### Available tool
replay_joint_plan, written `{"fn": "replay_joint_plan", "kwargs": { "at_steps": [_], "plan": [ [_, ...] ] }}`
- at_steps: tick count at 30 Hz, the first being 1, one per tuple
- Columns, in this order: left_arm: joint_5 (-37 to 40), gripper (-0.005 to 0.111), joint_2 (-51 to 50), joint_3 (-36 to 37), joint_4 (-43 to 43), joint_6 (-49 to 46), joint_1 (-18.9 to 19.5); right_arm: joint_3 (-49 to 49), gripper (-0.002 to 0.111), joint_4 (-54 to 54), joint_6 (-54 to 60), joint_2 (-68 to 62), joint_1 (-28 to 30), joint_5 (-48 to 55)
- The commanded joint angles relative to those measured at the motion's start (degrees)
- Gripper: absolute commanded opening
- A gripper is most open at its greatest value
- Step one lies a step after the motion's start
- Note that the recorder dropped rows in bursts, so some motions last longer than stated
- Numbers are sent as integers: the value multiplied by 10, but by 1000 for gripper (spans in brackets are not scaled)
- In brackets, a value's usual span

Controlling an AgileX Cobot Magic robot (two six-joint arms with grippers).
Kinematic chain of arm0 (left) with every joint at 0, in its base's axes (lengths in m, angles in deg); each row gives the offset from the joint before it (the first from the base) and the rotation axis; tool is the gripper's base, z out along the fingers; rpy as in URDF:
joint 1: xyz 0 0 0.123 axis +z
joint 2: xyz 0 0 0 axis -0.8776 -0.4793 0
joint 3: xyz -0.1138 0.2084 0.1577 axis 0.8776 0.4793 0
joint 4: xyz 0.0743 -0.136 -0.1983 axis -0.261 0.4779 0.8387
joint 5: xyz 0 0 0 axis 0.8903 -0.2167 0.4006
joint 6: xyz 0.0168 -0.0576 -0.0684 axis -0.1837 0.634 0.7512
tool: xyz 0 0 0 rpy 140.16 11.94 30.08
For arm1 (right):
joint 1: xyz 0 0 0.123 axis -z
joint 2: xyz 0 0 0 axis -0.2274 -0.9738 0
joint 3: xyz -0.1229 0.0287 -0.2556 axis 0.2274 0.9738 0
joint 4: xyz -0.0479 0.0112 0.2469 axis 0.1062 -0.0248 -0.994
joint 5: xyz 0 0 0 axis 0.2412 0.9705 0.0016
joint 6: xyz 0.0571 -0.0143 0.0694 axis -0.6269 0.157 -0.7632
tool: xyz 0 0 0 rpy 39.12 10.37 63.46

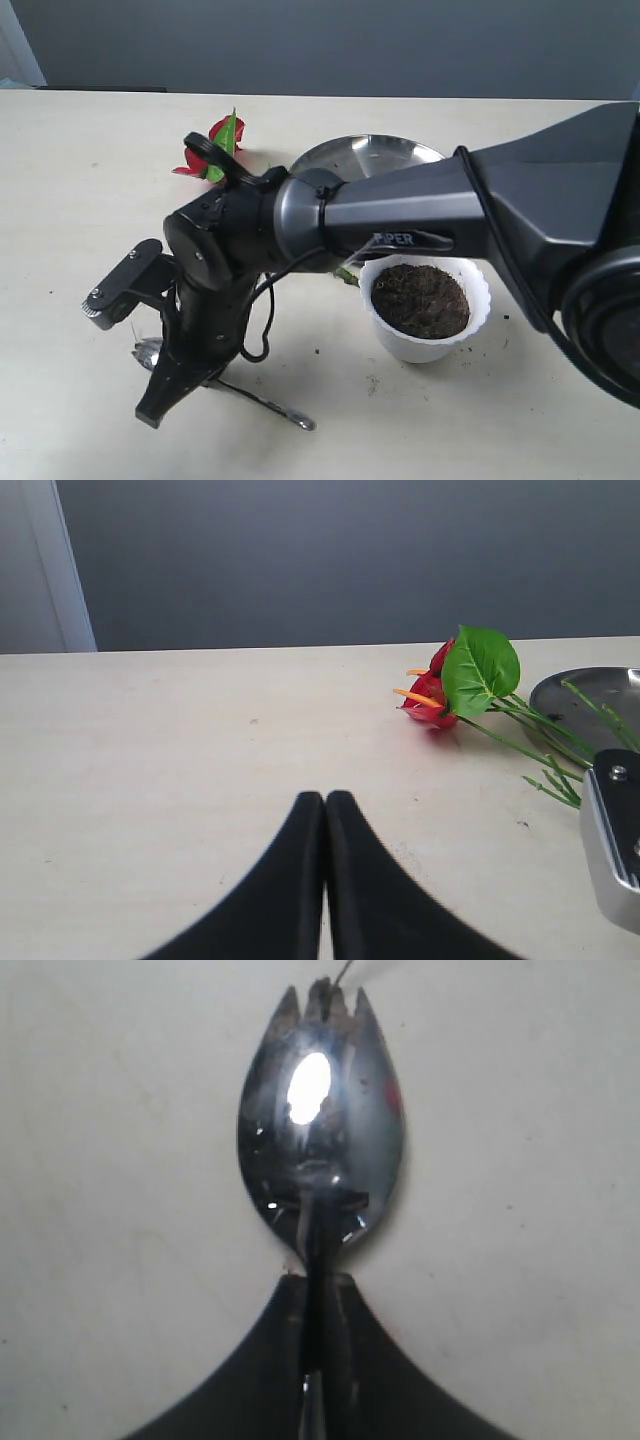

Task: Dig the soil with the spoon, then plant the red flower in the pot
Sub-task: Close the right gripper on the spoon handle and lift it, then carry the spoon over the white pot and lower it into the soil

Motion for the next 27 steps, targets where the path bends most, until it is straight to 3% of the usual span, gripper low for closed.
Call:
{"fn": "replay_joint_plan", "kwargs": {
  "at_steps": [1,9,14,23,27],
  "plan": [
    [-4,0,3,-2,0,2,-4,-42,-1,0,1,-2,0,55],
    [-3,0,3,-2,0,2,-4,-126,-1,19,1,9,0,121],
    [-3,0,3,-2,0,2,-4,-162,-1,147,-41,32,0,221],
    [-3,0,3,-2,0,2,-4,-189,-1,371,-85,134,5,273],
    [-3,0,3,-2,0,2,-4,-184,-1,346,-82,178,30,273]
  ]
}}
